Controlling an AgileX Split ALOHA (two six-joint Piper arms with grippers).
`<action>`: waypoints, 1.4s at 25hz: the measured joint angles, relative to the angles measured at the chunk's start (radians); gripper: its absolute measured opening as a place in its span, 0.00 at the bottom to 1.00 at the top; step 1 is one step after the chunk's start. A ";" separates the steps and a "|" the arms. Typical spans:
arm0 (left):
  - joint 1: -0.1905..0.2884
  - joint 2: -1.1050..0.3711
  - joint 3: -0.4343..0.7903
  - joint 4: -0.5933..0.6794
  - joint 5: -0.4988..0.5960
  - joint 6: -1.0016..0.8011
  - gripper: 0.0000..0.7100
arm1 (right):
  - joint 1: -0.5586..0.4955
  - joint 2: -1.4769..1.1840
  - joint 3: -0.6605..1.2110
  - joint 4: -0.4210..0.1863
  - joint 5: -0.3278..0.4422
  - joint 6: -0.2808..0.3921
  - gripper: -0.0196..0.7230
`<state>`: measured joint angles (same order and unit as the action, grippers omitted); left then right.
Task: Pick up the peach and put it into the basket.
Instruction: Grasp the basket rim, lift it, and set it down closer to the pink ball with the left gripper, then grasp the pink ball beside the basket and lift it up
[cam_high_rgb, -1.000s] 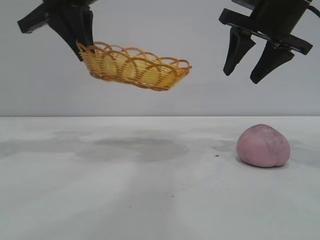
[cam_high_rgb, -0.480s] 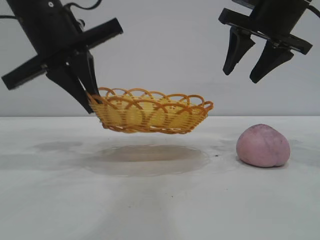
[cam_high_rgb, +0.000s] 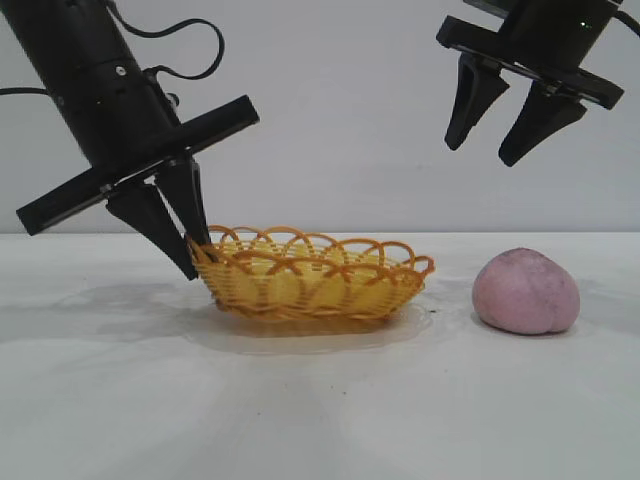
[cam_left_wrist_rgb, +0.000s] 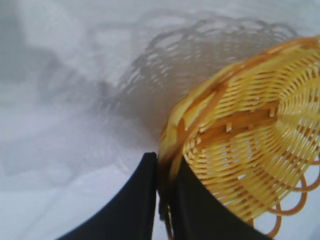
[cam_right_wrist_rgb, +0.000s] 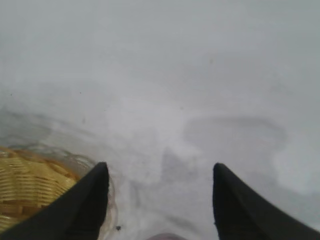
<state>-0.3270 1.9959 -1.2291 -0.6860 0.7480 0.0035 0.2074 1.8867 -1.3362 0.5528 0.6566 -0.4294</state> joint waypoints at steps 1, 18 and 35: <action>0.000 0.000 0.000 0.000 0.000 0.001 0.24 | 0.000 0.000 0.000 0.000 0.000 0.000 0.59; 0.000 -0.091 -0.093 0.331 0.226 0.055 0.73 | 0.000 0.000 0.000 0.002 0.000 -0.002 0.59; 0.167 -0.101 -0.291 0.685 0.453 0.063 0.73 | 0.015 0.000 0.000 0.002 0.019 -0.002 0.59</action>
<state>-0.1604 1.8952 -1.5204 -0.0013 1.2006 0.0664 0.2228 1.8867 -1.3365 0.5544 0.6752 -0.4313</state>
